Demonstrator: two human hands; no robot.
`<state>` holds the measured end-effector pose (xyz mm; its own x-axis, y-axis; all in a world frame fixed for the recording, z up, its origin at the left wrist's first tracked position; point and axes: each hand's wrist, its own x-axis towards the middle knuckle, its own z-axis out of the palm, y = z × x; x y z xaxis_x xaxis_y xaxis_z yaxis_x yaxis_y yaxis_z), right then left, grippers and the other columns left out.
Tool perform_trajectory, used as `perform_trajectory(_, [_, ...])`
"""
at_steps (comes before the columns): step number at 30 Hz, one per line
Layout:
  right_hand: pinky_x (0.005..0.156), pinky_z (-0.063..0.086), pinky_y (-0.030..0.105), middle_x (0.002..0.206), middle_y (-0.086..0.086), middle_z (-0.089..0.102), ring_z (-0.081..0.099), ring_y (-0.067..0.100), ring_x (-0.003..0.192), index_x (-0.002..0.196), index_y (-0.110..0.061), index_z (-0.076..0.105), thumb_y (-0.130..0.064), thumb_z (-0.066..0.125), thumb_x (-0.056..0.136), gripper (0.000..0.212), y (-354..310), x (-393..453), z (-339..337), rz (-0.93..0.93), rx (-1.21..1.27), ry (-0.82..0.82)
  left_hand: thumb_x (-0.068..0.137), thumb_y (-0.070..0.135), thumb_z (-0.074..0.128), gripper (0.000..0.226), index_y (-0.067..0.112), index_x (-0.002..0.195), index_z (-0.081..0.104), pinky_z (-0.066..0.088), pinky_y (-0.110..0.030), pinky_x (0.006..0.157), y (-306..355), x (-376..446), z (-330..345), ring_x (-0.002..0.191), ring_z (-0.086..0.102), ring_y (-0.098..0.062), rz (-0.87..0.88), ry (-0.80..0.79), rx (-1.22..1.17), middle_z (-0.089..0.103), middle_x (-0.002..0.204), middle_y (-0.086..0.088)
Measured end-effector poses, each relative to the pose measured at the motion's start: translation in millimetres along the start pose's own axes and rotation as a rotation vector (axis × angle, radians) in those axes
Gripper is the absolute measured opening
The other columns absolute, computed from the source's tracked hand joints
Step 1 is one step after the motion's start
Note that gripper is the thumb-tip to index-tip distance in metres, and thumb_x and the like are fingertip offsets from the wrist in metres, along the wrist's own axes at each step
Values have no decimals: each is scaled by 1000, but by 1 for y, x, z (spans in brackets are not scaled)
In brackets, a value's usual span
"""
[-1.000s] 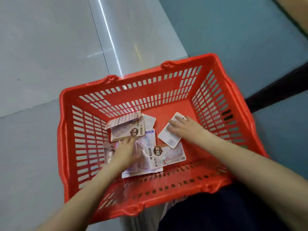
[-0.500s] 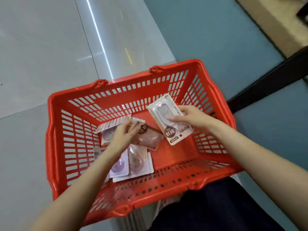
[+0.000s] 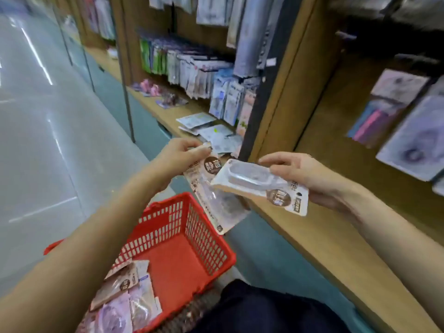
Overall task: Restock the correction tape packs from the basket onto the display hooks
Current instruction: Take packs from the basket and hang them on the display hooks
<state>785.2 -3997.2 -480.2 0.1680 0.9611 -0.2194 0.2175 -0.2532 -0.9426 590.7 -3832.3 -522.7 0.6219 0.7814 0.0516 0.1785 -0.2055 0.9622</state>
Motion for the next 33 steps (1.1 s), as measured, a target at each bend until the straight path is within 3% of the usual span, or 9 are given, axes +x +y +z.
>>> perform_trajectory(3, [62, 56, 28, 106, 16, 68, 69, 24, 84, 123, -14, 57, -10, 84, 60, 70, -44, -71, -45, -11, 115, -60, 92, 22, 56, 19, 16, 75, 63, 43, -20, 56, 74, 2, 29, 55, 56, -7, 113, -124, 24, 63, 61, 5])
perform_trajectory(8, [65, 55, 27, 83, 12, 73, 69, 21, 76, 105, -15, 64, -5, 76, 60, 47, -96, -159, -90, -216, -85, 429, 91, 14, 53, 17, 13, 80, 65, 43, -17, 54, 183, -1, 89, 58, 59, -5, 320, -365, 108, 65, 65, 4])
perform_trajectory(11, [67, 56, 28, 77, 11, 73, 69, 20, 71, 94, -18, 65, -7, 77, 61, 36, -107, -196, -108, -330, -145, 657, 91, 25, 56, 20, 10, 90, 69, 50, -31, 71, 233, -12, 136, 77, 67, -18, 464, -531, 136, 72, 84, -8])
perform_trajectory(15, [74, 57, 38, 79, 11, 74, 70, 25, 74, 92, -17, 65, -2, 76, 69, 30, -102, -226, -129, -460, -124, 917, 91, 32, 56, 26, 10, 93, 68, 47, -23, 68, 277, -30, 188, 75, 64, -12, 574, -685, 44, 70, 84, -7])
perform_trajectory(18, [74, 57, 42, 83, 15, 73, 70, 28, 76, 95, -14, 65, -3, 76, 70, 30, -100, -246, -141, -501, -47, 1038, 84, 30, 65, 26, 12, 103, 67, 53, -32, 78, 296, -37, 210, 88, 67, -21, 610, -763, 79, 70, 98, -10])
perform_trajectory(24, [53, 53, 27, 82, 9, 72, 69, 19, 67, 92, -13, 64, -6, 74, 73, 23, -101, -269, -157, -584, 120, 1121, 81, 16, 68, 20, 7, 99, 68, 53, -23, 72, 315, -43, 233, 84, 67, -16, 643, -847, 33, 70, 92, -9])
perform_trajectory(27, [58, 55, 28, 82, 5, 71, 69, 16, 69, 101, -13, 61, -11, 69, 80, 23, -97, -273, -159, -626, 299, 1131, 81, 15, 68, 21, 11, 102, 69, 54, -25, 76, 321, -45, 241, 85, 68, -16, 618, -816, -24, 72, 95, -7])
perform_trajectory(29, [61, 55, 26, 93, 5, 71, 70, 15, 76, 115, -14, 54, -18, 69, 77, 41, -94, -277, -157, -643, 365, 1092, 81, 16, 69, 16, 17, 97, 70, 52, -25, 76, 323, -43, 243, 84, 68, -17, 602, -731, -59, 73, 93, -4])
perform_trajectory(33, [87, 54, 37, 116, 3, 64, 66, 18, 103, 127, -28, 42, -27, 76, 62, 73, -86, -279, -148, -546, 180, 1017, 80, 22, 71, 11, 23, 91, 71, 48, -32, 75, 326, -42, 247, 92, 65, -30, 602, -604, -63, 73, 91, -4])
